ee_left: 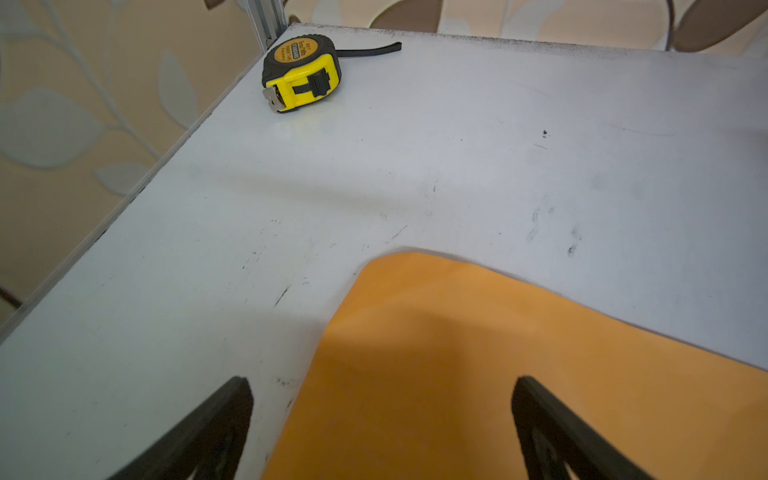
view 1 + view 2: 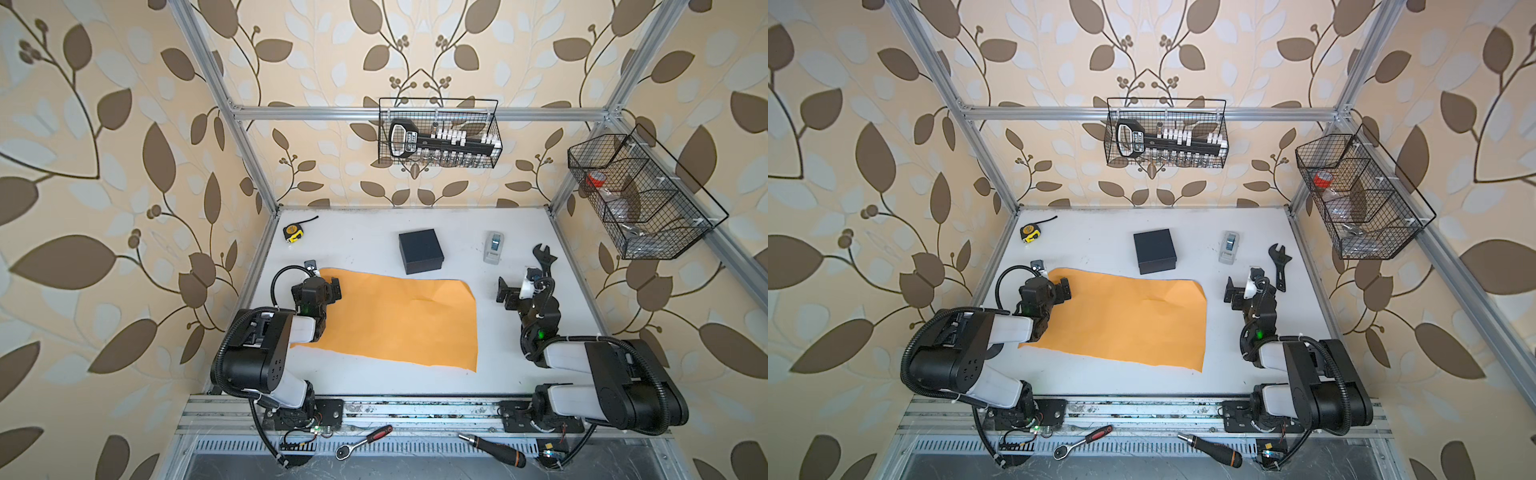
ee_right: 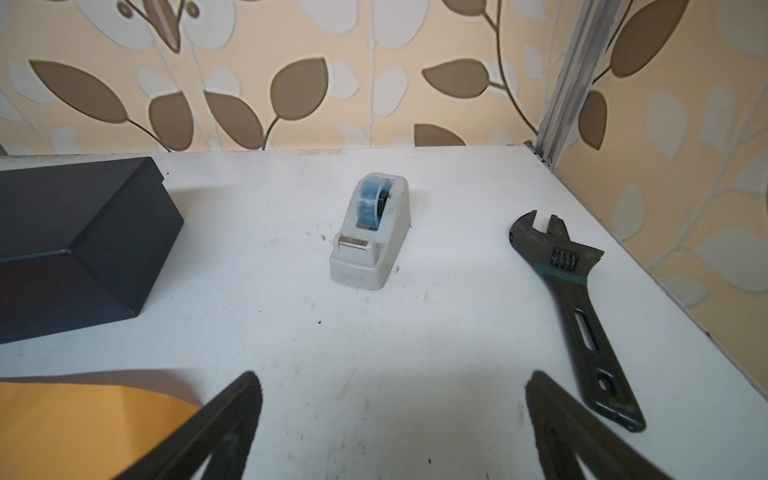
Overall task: Wrap a gift box in wrapping paper
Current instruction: Pick up the gift box from the top-center of the table.
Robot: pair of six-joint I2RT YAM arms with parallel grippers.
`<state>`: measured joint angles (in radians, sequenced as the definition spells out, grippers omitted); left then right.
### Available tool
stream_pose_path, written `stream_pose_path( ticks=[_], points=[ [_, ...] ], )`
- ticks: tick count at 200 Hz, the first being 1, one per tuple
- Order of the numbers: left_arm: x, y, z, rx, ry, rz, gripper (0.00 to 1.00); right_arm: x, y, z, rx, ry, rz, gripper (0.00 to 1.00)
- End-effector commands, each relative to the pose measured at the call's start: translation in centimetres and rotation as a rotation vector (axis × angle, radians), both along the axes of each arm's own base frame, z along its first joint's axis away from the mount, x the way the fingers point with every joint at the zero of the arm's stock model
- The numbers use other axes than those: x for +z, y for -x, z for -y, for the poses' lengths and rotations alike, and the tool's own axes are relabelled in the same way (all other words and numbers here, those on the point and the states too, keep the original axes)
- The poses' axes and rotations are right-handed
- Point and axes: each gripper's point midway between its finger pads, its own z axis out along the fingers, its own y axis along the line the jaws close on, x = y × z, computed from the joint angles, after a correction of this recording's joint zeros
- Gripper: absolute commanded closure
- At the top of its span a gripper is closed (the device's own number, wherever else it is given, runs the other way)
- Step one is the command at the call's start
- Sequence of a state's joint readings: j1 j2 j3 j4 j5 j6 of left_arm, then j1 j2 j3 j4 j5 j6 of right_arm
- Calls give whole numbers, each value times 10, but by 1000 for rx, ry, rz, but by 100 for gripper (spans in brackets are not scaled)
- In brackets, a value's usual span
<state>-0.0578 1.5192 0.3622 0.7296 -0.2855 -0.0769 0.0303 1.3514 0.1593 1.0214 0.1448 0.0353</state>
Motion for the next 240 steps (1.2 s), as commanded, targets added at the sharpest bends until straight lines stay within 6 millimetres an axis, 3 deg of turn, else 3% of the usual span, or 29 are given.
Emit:
stream_pose_path(
  ticks=[1,213,240],
  points=[
    [20,-7,0,-9,-3,68,1,10,-5,-2,16,18,27,0],
    [28,-4,-2,13,-7,85,1,9,-5,-1,16,18,24,0],
    [22,-9,-1,3,-16,62,1,10,-5,-2,16,18,26,0]
  ],
)
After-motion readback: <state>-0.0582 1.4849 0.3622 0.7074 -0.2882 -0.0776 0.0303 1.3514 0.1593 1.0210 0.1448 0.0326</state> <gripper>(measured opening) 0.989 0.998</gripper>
